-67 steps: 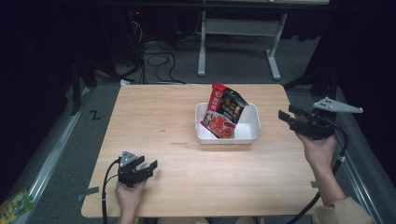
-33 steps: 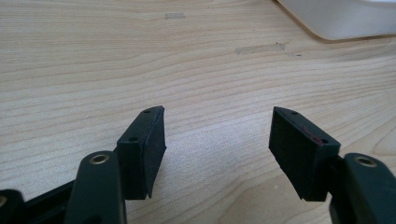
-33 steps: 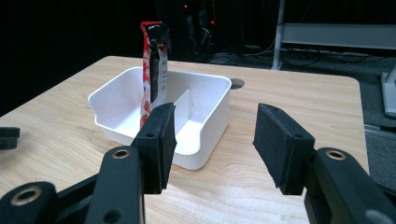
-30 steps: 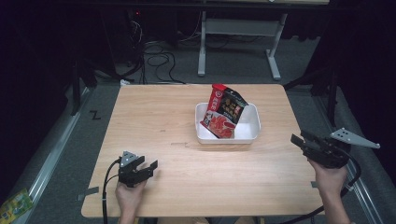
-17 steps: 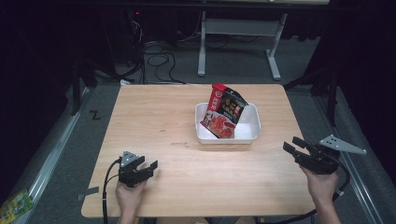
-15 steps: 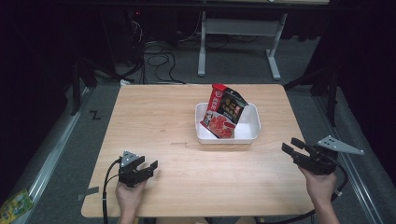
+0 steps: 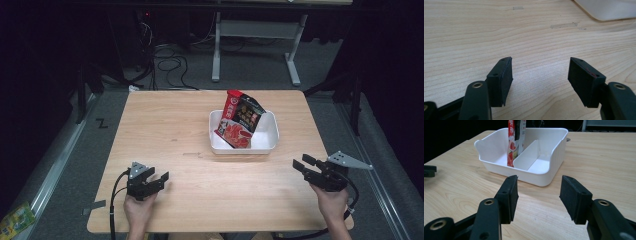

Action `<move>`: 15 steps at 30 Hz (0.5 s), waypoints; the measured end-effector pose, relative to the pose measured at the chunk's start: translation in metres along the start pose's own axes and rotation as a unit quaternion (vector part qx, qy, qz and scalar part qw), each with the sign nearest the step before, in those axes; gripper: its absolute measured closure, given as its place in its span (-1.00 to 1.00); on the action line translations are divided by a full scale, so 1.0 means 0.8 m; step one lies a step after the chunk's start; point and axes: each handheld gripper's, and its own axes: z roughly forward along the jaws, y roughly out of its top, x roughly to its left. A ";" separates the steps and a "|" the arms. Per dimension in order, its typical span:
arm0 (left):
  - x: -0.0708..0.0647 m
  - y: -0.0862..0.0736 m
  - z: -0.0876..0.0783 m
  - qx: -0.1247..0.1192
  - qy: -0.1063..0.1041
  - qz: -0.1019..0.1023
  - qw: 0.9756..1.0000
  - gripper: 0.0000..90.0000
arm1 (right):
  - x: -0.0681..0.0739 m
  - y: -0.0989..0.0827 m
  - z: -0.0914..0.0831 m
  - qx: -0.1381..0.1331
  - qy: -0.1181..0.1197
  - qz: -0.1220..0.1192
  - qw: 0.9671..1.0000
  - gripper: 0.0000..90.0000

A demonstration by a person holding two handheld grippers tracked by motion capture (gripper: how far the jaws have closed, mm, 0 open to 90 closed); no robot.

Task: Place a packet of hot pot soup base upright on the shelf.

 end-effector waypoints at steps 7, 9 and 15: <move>0.000 0.000 0.000 -0.001 0.000 0.000 1.000 -0.18 | 0.000 -0.013 0.011 0.011 -0.001 0.006 1.000 0.09; 0.000 0.000 0.000 -0.001 0.000 0.000 1.000 -0.18 | 0.000 -0.017 0.015 0.016 -0.004 0.009 1.000 0.10; 0.000 0.000 0.000 -0.001 0.000 0.000 1.000 -0.18 | -0.001 -0.028 0.028 0.031 -0.007 0.016 0.999 0.11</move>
